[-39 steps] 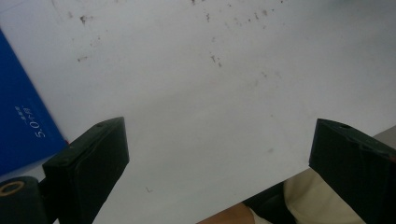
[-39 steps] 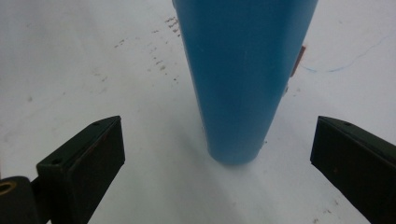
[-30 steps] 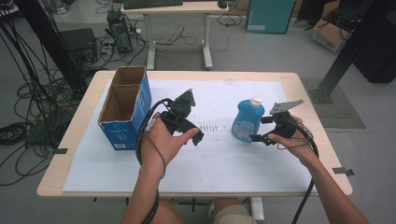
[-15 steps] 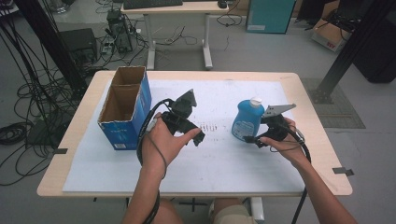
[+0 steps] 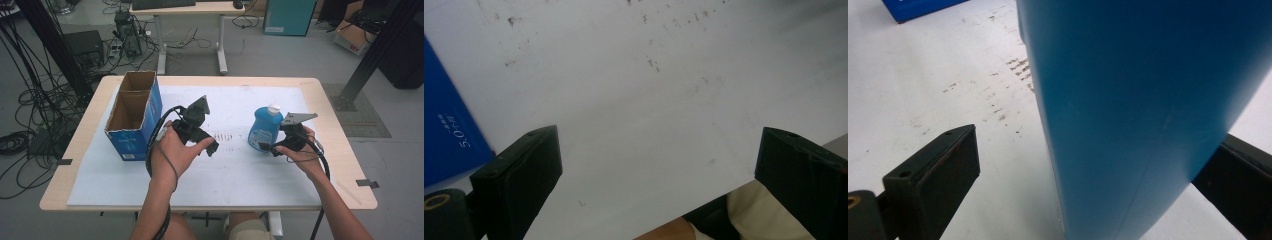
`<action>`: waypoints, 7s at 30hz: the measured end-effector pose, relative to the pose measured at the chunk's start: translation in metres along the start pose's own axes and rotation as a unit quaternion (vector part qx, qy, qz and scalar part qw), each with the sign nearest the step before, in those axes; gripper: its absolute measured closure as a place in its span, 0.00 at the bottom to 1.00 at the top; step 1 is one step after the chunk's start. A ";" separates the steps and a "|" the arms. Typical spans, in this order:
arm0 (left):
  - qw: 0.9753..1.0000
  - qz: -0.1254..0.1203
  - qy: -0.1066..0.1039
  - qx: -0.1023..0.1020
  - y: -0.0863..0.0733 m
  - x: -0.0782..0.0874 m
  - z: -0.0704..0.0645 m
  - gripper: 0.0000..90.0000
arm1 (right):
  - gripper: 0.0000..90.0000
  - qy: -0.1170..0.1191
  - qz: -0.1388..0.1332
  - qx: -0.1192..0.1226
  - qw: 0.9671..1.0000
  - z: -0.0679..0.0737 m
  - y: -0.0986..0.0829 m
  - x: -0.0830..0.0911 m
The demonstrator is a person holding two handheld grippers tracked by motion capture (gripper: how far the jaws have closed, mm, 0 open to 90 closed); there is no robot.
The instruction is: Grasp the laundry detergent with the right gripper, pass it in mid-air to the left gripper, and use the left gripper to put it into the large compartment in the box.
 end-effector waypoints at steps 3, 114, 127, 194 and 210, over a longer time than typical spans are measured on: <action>1.000 -0.001 0.002 -0.001 0.000 0.000 0.000 0.06 | 0.02 -0.002 -0.002 0.002 1.000 0.000 -0.001 -0.001; 1.000 0.003 0.000 -0.005 0.001 -0.001 -0.004 0.06 | 0.02 -0.007 -0.044 0.016 0.999 -0.002 0.000 -0.007; 1.000 0.003 0.000 -0.006 0.000 -0.002 -0.005 0.06 | 0.09 -0.009 -0.046 0.019 0.999 -0.003 -0.001 -0.007; 1.000 0.000 0.003 -0.011 -0.001 0.003 -0.008 0.06 | 0.46 -0.018 -0.036 0.030 0.999 -0.006 -0.006 -0.010; 1.000 -0.001 0.004 -0.011 -0.001 0.004 -0.010 0.06 | 0.47 -0.017 -0.037 0.032 0.999 -0.006 -0.006 -0.010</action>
Point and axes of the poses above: each handheld gripper's, and its own axes: x roughly backward along the jaws, y roughly out of its top, z roughly to its left, the point moved 3 cm from there along -x, roughly forward along the jaws, and after that the axes turned 9 degrees about y, right-handed, at the moved point
